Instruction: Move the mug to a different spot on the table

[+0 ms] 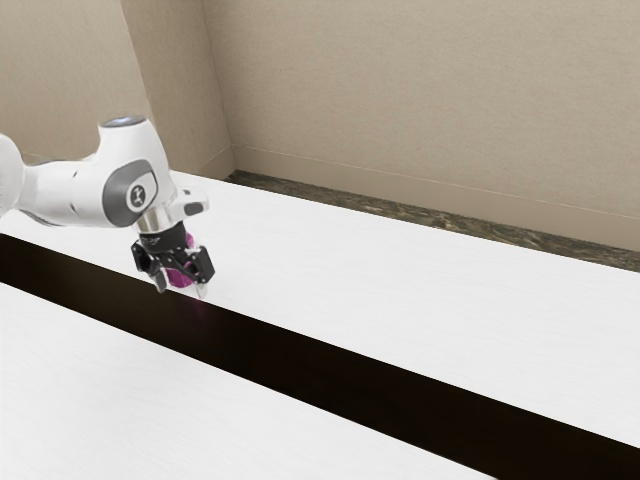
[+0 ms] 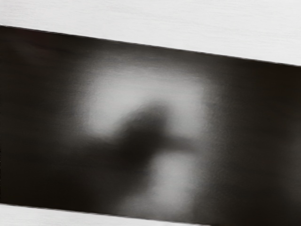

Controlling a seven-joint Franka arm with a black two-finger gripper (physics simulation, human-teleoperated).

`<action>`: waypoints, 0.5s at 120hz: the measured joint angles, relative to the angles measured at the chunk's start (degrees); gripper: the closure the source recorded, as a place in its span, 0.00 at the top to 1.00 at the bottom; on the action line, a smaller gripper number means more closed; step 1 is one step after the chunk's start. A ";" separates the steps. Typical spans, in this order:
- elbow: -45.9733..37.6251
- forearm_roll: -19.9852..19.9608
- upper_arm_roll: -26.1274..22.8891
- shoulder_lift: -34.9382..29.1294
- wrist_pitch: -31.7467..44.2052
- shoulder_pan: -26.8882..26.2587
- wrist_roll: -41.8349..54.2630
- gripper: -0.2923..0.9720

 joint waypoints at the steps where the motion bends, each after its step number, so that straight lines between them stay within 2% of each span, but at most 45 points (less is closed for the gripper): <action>1: 0.01 -0.04 0.00 0.19 0.18 0.07 -0.18 0.75; 42: -0.29 -0.43 0.08 4.07 4.50 2.68 -9.56 0.75; 60: -0.08 0.60 0.12 7.40 10.35 3.16 -12.71 0.75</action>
